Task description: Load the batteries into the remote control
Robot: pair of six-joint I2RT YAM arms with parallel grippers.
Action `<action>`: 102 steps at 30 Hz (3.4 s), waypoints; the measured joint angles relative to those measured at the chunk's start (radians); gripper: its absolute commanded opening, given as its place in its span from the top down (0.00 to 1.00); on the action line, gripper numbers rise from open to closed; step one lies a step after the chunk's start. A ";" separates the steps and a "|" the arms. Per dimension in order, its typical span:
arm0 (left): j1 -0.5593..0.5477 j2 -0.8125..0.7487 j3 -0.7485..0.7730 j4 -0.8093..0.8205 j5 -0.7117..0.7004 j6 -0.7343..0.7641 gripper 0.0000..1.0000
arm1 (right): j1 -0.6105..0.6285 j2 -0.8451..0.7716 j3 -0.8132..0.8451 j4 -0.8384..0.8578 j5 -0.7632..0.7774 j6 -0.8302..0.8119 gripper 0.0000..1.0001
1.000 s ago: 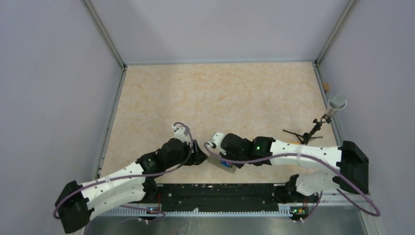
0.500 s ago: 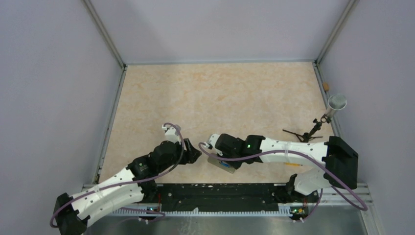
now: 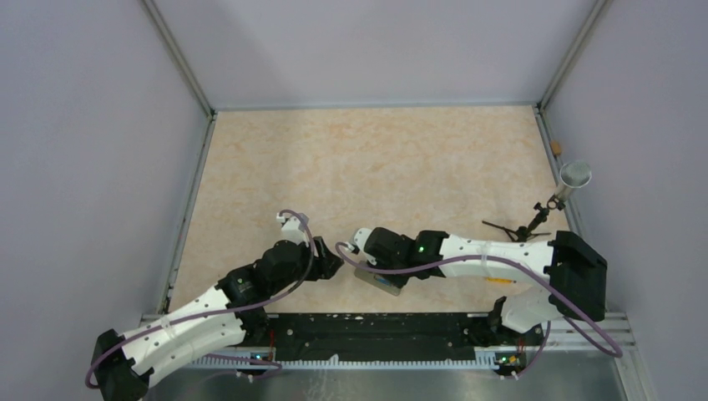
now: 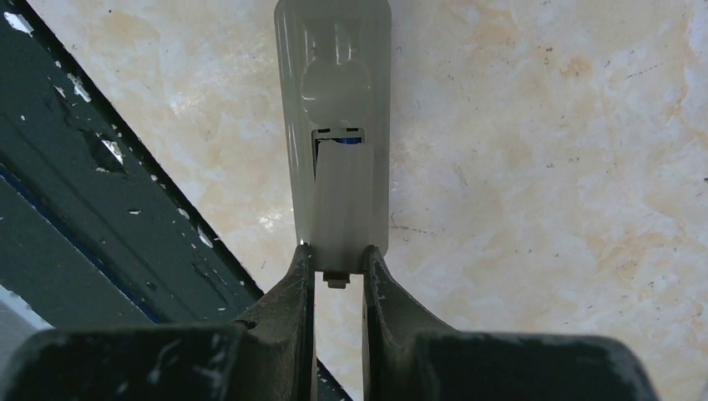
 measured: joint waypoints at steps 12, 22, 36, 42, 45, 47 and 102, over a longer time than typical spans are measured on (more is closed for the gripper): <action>0.000 -0.011 0.000 -0.001 0.000 0.006 0.33 | 0.000 0.029 0.000 0.022 -0.018 0.000 1.00; 0.000 -0.011 -0.001 -0.001 0.000 0.009 0.33 | 0.000 0.039 0.000 0.027 -0.020 0.000 1.00; 0.000 -0.011 -0.002 0.000 0.000 0.009 0.33 | 0.000 0.042 0.000 0.027 -0.021 -0.013 1.00; 0.000 -0.008 -0.004 0.002 0.001 0.009 0.33 | 0.000 0.042 -0.003 0.031 -0.023 -0.034 0.99; 0.000 -0.004 -0.006 0.002 0.002 0.009 0.33 | 0.000 0.042 -0.004 0.040 -0.024 -0.050 1.00; 0.000 -0.001 -0.008 0.003 0.005 0.009 0.33 | 0.000 0.042 -0.010 0.048 -0.027 -0.063 0.99; 0.001 0.046 -0.008 0.033 0.032 0.008 0.33 | -0.005 -0.046 -0.050 0.074 -0.010 0.050 0.76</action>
